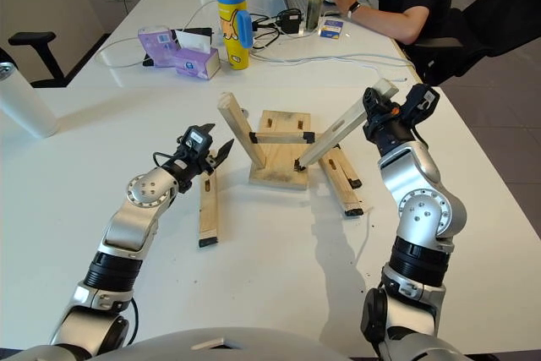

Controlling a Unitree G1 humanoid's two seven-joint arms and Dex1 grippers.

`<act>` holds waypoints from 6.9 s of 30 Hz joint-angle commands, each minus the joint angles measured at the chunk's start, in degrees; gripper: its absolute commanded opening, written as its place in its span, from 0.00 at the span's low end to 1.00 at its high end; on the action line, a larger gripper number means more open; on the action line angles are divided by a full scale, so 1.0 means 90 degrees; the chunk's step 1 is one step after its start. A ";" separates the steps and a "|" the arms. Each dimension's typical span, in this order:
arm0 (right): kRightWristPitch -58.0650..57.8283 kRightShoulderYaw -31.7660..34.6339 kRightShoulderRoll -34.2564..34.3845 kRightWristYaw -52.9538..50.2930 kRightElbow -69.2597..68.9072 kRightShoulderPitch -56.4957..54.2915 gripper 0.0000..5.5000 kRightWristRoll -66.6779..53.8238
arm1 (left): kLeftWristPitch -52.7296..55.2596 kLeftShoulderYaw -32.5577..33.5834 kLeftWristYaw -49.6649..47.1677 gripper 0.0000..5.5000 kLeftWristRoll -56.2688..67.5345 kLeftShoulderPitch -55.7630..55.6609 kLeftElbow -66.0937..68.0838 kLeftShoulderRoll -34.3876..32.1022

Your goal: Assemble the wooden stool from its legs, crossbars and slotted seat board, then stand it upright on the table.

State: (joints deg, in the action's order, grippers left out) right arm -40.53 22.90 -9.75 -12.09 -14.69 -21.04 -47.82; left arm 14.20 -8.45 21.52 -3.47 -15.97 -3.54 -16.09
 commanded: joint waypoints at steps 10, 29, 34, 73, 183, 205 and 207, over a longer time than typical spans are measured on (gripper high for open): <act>0.1240 -0.0918 -0.0128 0.0425 0.0260 0.0949 0.19 0.1775 | 0.0130 0.0123 -0.0143 0.52 0.0018 0.0058 -0.0143 0.0027; 0.2106 -0.1813 -0.0117 0.1228 0.0931 0.0929 0.19 0.2798 | 0.0325 0.0137 -0.0154 0.52 0.0228 -0.0011 -0.0407 0.0203; 0.2436 -0.1876 0.0045 0.1432 0.0910 0.1013 0.19 0.2833 | 0.0287 0.0076 -0.0157 0.52 0.0224 0.0004 -0.0507 0.0249; 0.0473 -0.2806 -0.0933 0.2446 0.1994 0.1130 0.38 0.2972 | 0.0491 0.0150 -0.0299 0.52 0.0296 -0.0020 -0.0702 0.0436; 0.2029 -0.5086 0.0090 0.5794 0.2250 -0.1529 0.38 0.5168 | -0.0128 -0.0558 0.3529 0.52 0.0979 -0.1888 0.2175 -0.1580; 0.2702 -0.4619 -0.1472 0.6637 0.3976 -0.1518 0.38 0.5594 | -0.0047 -0.0285 0.5642 0.52 0.0919 -0.1528 0.2638 -0.3381; 0.2941 -0.4655 -0.1387 0.6249 0.4249 -0.1485 0.38 0.5851 | 0.0250 -0.0241 0.5777 0.52 0.1069 -0.1185 0.1853 -0.3575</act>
State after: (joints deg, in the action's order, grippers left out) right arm -16.18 -18.52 -22.93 47.29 21.29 -34.64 2.50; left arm 14.12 -11.24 72.10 4.82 -29.56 19.77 -46.12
